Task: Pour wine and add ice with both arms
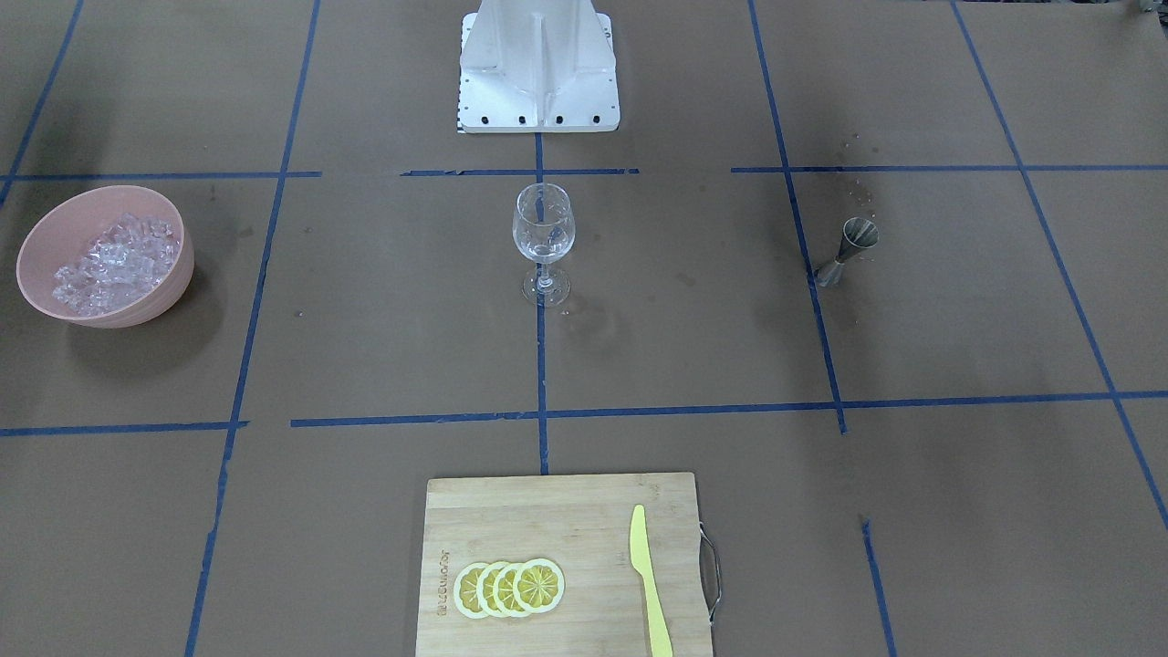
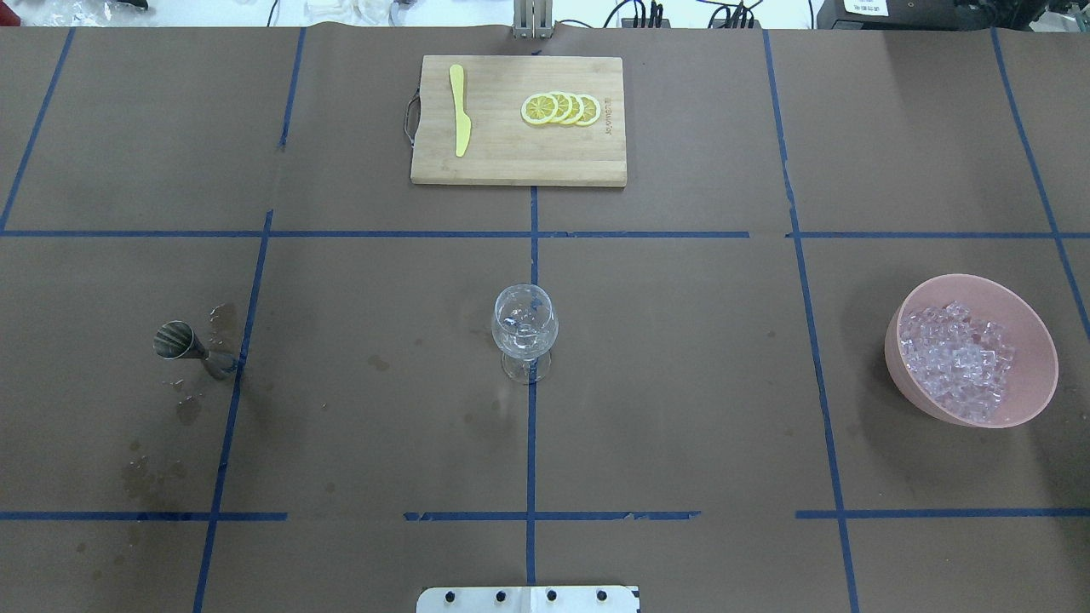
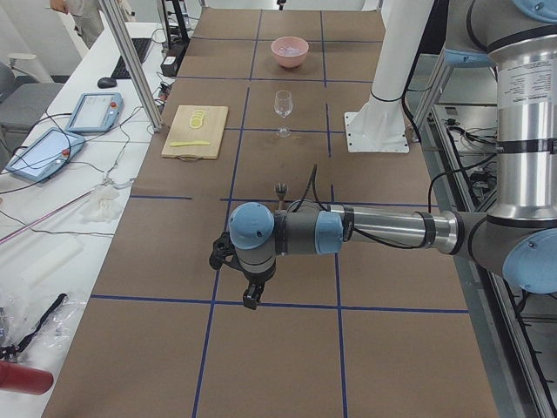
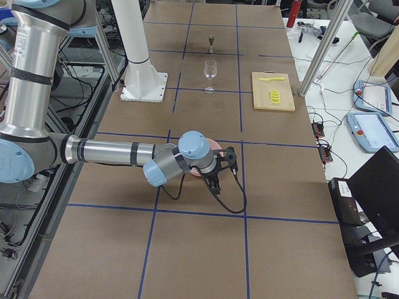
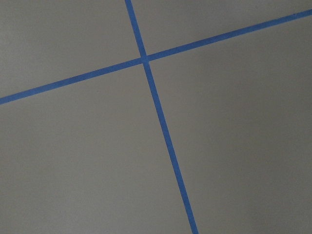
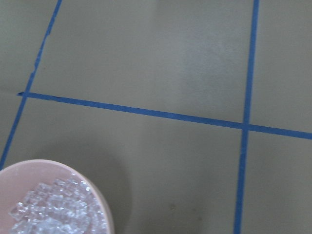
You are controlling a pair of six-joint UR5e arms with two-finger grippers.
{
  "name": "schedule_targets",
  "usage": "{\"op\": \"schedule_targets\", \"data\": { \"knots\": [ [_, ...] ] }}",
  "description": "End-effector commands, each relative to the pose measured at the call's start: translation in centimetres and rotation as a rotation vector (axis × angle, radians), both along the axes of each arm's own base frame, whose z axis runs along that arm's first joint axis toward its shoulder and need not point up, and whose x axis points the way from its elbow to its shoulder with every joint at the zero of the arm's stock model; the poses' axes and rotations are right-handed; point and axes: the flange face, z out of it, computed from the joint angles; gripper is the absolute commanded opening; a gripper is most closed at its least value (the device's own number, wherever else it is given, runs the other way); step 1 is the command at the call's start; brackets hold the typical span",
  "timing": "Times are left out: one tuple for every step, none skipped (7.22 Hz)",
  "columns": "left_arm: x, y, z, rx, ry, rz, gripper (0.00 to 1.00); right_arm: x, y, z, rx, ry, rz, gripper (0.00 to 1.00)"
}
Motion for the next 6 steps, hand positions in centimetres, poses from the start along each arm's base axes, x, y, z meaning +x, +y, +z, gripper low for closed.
{"op": "schedule_targets", "data": {
  "knots": [
    [0.1, -0.3, -0.3, 0.038, 0.001, 0.001, 1.00, -7.0, 2.5, -2.1, -0.030, -0.067, 0.072, 0.99],
    [0.2, -0.4, -0.4, 0.042, 0.001, 0.004, 1.00, -9.4, 3.5, -3.2, -0.041, -0.069, 0.101, 0.98],
    [0.1, -0.3, -0.3, 0.039, 0.001, 0.002, 1.00, -12.7, 4.5, -4.6, -0.053, -0.049, 0.136, 0.98],
    [0.2, -0.4, -0.4, 0.042, 0.001, 0.004, 1.00, -15.8, 5.2, -4.6, -0.042, -0.011, 0.155, 0.98],
    [0.2, -0.4, -0.3, 0.042, 0.001, 0.005, 1.00, -18.3, 5.9, -4.5, -0.033, 0.016, 0.163, 0.97],
    [0.2, -0.4, -0.3, 0.042, 0.001, 0.005, 1.00, -19.5, 6.8, -4.1, -0.024, 0.036, 0.147, 0.92]
  ]
}}
